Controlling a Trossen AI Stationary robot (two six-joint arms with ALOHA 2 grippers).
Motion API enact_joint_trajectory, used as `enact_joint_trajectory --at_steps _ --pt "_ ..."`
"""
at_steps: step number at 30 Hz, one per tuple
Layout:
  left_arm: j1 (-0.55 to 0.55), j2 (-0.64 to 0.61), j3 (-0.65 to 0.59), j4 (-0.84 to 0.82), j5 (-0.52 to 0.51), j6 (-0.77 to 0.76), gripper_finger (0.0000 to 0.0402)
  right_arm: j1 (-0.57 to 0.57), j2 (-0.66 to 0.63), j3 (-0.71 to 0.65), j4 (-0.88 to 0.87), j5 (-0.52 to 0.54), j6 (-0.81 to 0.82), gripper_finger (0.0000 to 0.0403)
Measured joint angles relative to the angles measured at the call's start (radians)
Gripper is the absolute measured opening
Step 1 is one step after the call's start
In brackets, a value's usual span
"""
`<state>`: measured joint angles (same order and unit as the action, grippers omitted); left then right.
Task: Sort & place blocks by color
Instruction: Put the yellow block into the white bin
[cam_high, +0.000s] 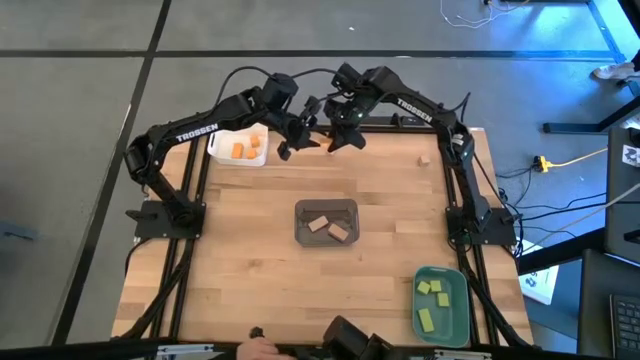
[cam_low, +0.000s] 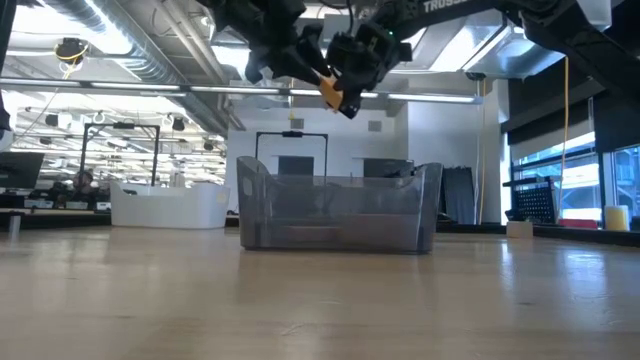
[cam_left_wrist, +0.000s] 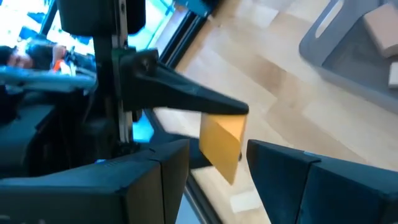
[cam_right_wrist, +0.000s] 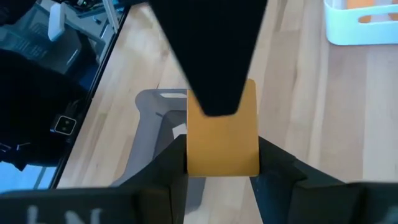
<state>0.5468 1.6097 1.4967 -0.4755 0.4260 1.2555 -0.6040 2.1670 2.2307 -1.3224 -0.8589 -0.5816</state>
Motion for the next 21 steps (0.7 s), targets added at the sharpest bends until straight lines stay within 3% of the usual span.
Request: enact_joint_trajectory --at_steps 4,21 --pt "-0.004 0.0 0.0 -0.001 0.04 0.004 0.0156 0.019 0.0 0.0 0.012 0.0 -0.007 0.0131" --pt "-0.024 0.001 -0.001 -0.029 0.034 0.01 0.0156 0.045 0.0 0.0 0.024 -0.053 -0.052 0.0131"
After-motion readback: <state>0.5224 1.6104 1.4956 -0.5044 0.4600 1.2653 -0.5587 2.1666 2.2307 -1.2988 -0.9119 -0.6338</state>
